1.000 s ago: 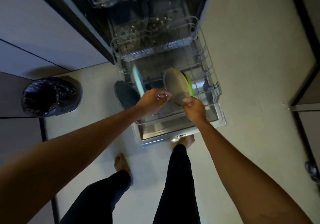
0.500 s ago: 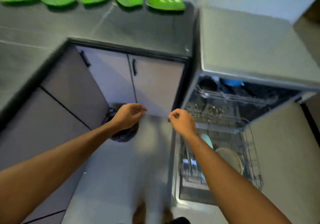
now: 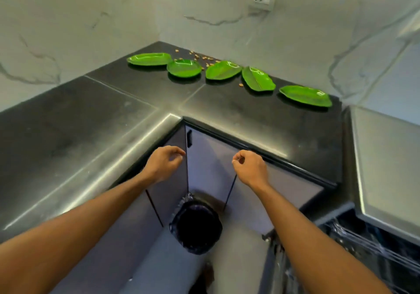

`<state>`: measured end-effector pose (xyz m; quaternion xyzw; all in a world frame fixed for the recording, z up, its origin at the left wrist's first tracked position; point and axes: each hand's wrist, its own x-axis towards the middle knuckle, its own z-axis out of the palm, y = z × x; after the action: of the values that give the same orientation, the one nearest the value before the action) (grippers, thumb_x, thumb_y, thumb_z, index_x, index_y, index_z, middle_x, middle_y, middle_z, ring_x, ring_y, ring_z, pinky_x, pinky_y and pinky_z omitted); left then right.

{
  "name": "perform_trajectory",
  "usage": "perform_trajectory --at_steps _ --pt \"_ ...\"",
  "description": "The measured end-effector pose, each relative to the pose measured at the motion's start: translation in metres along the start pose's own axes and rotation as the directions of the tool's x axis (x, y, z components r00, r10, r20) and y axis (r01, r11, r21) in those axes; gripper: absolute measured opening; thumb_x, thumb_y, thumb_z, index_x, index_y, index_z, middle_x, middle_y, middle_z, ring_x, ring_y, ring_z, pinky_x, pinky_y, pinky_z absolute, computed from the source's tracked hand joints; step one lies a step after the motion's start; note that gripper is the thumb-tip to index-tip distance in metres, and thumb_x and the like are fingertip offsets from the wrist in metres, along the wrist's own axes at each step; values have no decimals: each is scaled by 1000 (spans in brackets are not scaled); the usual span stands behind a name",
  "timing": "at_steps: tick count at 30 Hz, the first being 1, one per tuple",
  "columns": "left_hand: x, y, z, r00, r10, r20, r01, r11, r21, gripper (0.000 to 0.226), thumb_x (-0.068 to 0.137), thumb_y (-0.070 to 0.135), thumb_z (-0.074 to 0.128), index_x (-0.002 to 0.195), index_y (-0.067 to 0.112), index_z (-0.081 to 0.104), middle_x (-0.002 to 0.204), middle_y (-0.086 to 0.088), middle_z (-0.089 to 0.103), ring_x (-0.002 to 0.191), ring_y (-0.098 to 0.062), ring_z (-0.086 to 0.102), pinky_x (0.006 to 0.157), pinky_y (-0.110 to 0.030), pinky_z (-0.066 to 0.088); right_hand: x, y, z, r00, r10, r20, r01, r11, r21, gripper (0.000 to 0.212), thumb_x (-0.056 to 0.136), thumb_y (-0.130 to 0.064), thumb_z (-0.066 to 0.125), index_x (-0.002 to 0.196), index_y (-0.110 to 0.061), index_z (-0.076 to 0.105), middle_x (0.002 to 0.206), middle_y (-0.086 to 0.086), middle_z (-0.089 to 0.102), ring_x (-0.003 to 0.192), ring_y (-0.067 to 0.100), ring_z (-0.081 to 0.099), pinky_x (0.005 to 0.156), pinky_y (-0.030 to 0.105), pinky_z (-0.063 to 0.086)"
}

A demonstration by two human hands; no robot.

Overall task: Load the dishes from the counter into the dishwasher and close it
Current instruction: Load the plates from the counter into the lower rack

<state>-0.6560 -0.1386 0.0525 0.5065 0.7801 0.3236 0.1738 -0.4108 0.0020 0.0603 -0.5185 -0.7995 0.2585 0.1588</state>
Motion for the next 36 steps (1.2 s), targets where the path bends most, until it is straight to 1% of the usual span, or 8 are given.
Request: perform_trajectory --at_steps 7,14,17,19,22,27,31,36 --pt "124 -56 -36 984 -73 -165 87 993 81 30 77 26 61 102 17 77 101 -5 73 97 -23 67 89 -30 48 143 -51 57 987 -159 -24 161 982 100 11 86 -23 64 93 -25 73 101 -4 69 95 17 63 83 33 54" --pt "187 -107 -73 937 -268 -226 302 944 132 42 76 48 59 111 28 70 111 3 65 107 -23 59 91 -41 48 225 -119 122 973 -226 54 215 964 158 19 86 -21 71 105 -19 72 107 -1 58 105 20 52 86 17 32" --pt "225 -129 -88 921 -306 -242 351 921 171 58 71 56 60 120 25 65 127 2 60 120 -24 54 101 -45 41 269 -156 150 955 -276 108 254 951 176 24 90 -18 68 114 -19 69 114 -1 56 109 19 49 88 15 30" --pt "249 -142 -94 924 -339 -179 375 897 236 70 73 63 66 132 27 55 144 3 48 136 -22 41 113 -57 26 294 -180 165 944 -300 139 273 945 183 29 92 -10 63 121 -16 67 120 2 56 113 20 48 94 17 32" --pt "298 -163 -111 886 -463 -28 449 842 298 105 65 78 67 152 33 28 165 2 10 152 -21 6 115 -65 2 346 -228 193 931 -311 190 277 943 186 42 90 2 55 129 -13 61 129 7 54 120 26 47 103 28 37" --pt "349 -175 -132 781 -590 206 482 778 403 153 32 93 66 149 45 -19 155 4 -38 142 -26 -36 103 -76 -15 424 -298 227 906 -265 331 216 960 176 71 91 -6 59 154 -25 31 143 13 40 130 33 46 107 38 39" --pt "367 -173 -136 723 -621 301 469 762 446 164 21 91 71 140 49 -35 144 3 -53 131 -33 -49 94 -83 -17 472 -333 246 959 -85 270 43 986 158 73 98 -27 57 159 -22 16 147 23 38 132 39 46 105 39 38" --pt "379 -174 -137 669 -653 354 473 742 475 166 24 86 76 133 48 -43 135 1 -61 124 -36 -54 90 -85 -15 518 -352 268 979 51 197 -85 982 169 66 100 -43 50 156 -23 20 146 23 42 129 41 49 105 44 39"
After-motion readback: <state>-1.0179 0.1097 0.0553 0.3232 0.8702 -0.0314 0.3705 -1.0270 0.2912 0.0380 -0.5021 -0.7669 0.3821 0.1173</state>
